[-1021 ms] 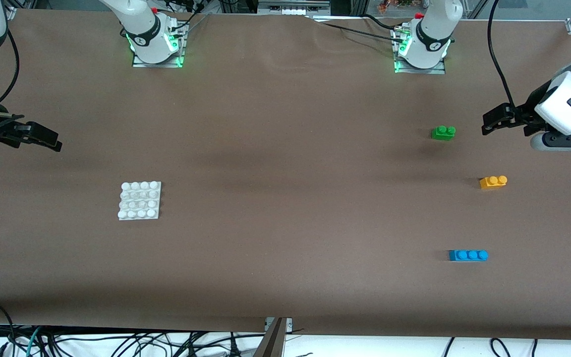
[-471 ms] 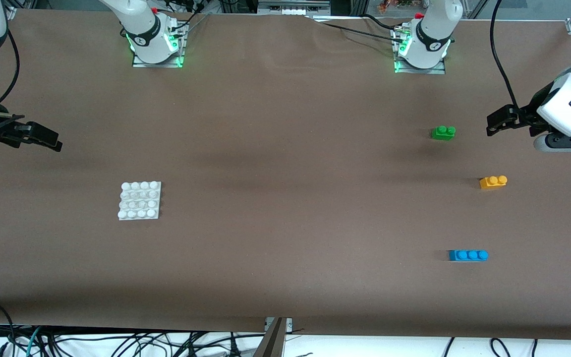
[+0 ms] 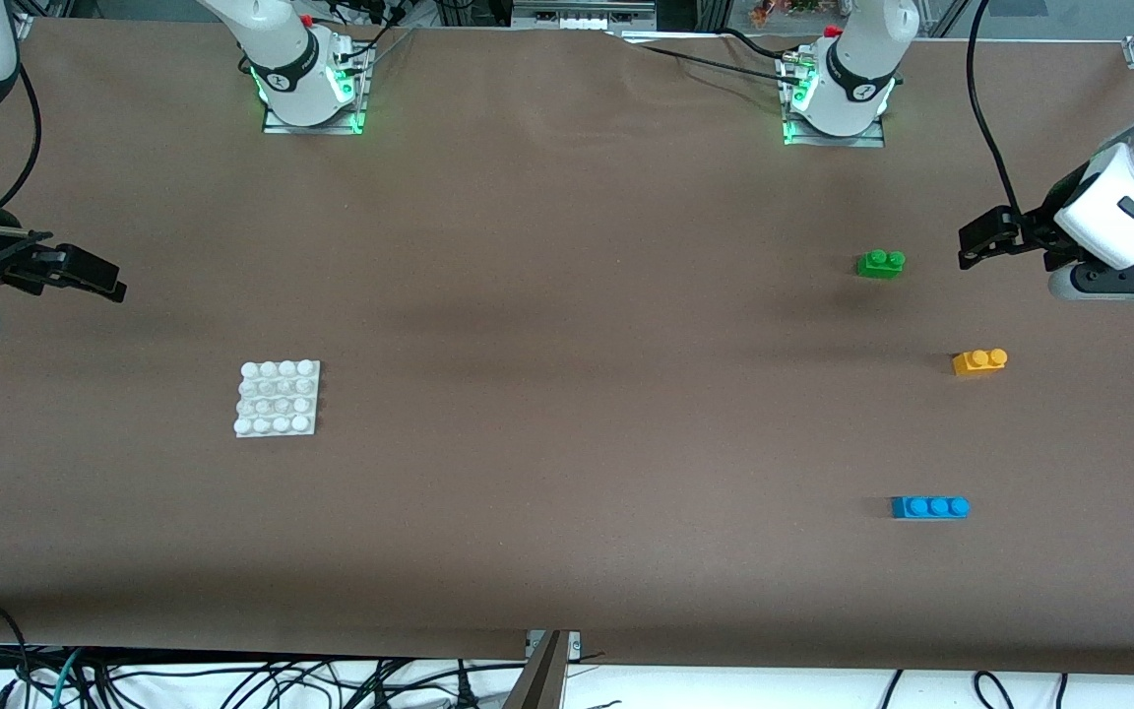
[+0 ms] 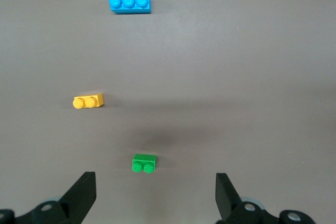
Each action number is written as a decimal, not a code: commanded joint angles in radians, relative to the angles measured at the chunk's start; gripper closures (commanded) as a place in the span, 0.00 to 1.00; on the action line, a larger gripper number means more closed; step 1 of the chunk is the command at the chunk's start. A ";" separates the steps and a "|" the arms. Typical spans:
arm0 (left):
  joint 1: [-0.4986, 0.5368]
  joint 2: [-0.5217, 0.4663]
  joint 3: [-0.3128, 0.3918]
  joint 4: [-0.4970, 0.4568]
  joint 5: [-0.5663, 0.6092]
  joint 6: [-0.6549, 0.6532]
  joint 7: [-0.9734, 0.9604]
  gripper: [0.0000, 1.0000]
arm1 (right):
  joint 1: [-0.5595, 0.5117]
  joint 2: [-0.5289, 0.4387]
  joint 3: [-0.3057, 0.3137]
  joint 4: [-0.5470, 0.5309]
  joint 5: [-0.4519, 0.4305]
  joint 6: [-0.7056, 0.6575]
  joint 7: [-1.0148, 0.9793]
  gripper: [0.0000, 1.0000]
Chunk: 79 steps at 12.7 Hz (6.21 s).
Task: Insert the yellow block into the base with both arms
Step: 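Reach the right gripper down to the white base plate's edge, then close the right gripper on the white base plate's edge, then slide the white base plate along the table toward the yellow block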
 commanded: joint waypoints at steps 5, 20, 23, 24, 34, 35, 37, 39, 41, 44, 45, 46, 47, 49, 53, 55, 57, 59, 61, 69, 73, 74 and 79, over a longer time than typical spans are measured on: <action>-0.005 0.002 -0.002 0.016 0.022 -0.008 -0.001 0.00 | -0.010 0.191 -0.001 0.005 0.001 0.055 -0.004 0.00; -0.002 0.004 0.001 0.014 0.025 -0.005 0.002 0.00 | -0.068 0.418 0.001 -0.257 0.268 0.615 -0.159 0.00; -0.003 0.004 -0.001 0.016 0.025 -0.004 0.002 0.00 | -0.071 0.447 0.001 -0.268 0.284 0.630 -0.207 0.00; -0.003 0.004 -0.001 0.016 0.025 -0.004 0.002 0.00 | -0.072 0.451 0.001 -0.271 0.289 0.632 -0.214 0.00; -0.005 0.004 -0.004 0.016 0.024 -0.002 0.002 0.00 | -0.068 0.494 0.010 -0.265 0.298 0.630 -0.276 0.00; -0.005 0.004 -0.004 0.016 0.022 -0.002 0.002 0.00 | -0.068 0.495 0.010 -0.265 0.301 0.630 -0.276 0.00; -0.005 0.004 -0.005 0.016 0.022 -0.004 0.002 0.00 | -0.069 0.498 0.010 -0.265 0.321 0.628 -0.279 0.00; -0.005 0.004 -0.004 0.017 0.022 -0.004 0.002 0.00 | -0.069 0.500 0.010 -0.265 0.329 0.627 -0.285 0.00; -0.005 0.002 -0.007 0.016 0.022 -0.004 0.001 0.00 | -0.071 0.507 0.019 -0.265 0.332 0.625 -0.290 0.00; 0.000 0.004 -0.005 0.016 0.022 -0.004 -0.001 0.00 | -0.071 0.507 0.022 -0.265 0.341 0.624 -0.290 0.10; 0.003 0.004 -0.005 0.014 0.022 -0.004 0.001 0.00 | -0.071 0.509 0.024 -0.265 0.341 0.624 -0.290 0.18; 0.005 0.004 -0.005 0.014 0.022 -0.004 0.001 0.00 | -0.071 0.507 0.022 -0.265 0.341 0.622 -0.291 0.24; 0.003 0.004 -0.005 0.014 0.022 -0.004 0.001 0.00 | -0.071 0.507 0.024 -0.265 0.341 0.621 -0.290 0.24; 0.003 0.005 -0.005 0.014 0.022 -0.004 0.001 0.00 | -0.071 0.514 0.024 -0.262 0.341 0.621 -0.290 0.29; 0.005 0.004 -0.005 0.016 0.018 -0.002 0.001 0.00 | -0.066 0.515 0.041 -0.262 0.381 0.616 -0.281 0.34; 0.005 0.005 -0.005 0.016 0.016 -0.002 0.001 0.00 | -0.063 0.514 0.056 -0.259 0.381 0.607 -0.271 0.34; 0.003 0.004 -0.005 0.016 0.014 -0.004 0.001 0.00 | -0.060 0.514 0.073 -0.259 0.381 0.607 -0.245 0.34; 0.000 0.002 -0.008 0.016 0.016 -0.005 -0.001 0.00 | -0.037 0.514 0.082 -0.257 0.383 0.609 -0.206 0.34; -0.002 0.002 -0.007 0.014 0.016 -0.005 -0.001 0.00 | -0.001 0.512 0.082 -0.256 0.383 0.615 -0.158 0.34; -0.003 0.002 -0.008 0.016 0.016 -0.005 -0.001 0.00 | 0.127 0.517 0.082 -0.222 0.381 0.621 0.029 0.34; -0.003 0.001 -0.011 0.016 0.016 -0.008 -0.001 0.00 | 0.177 0.533 0.082 -0.205 0.383 0.638 0.087 0.33; -0.005 0.001 -0.017 0.016 0.016 -0.008 -0.001 0.00 | 0.188 0.541 0.082 -0.201 0.383 0.644 0.104 0.33; 0.000 0.001 -0.021 0.016 0.016 -0.009 -0.001 0.00 | 0.230 0.572 0.093 -0.164 0.392 0.644 0.120 0.33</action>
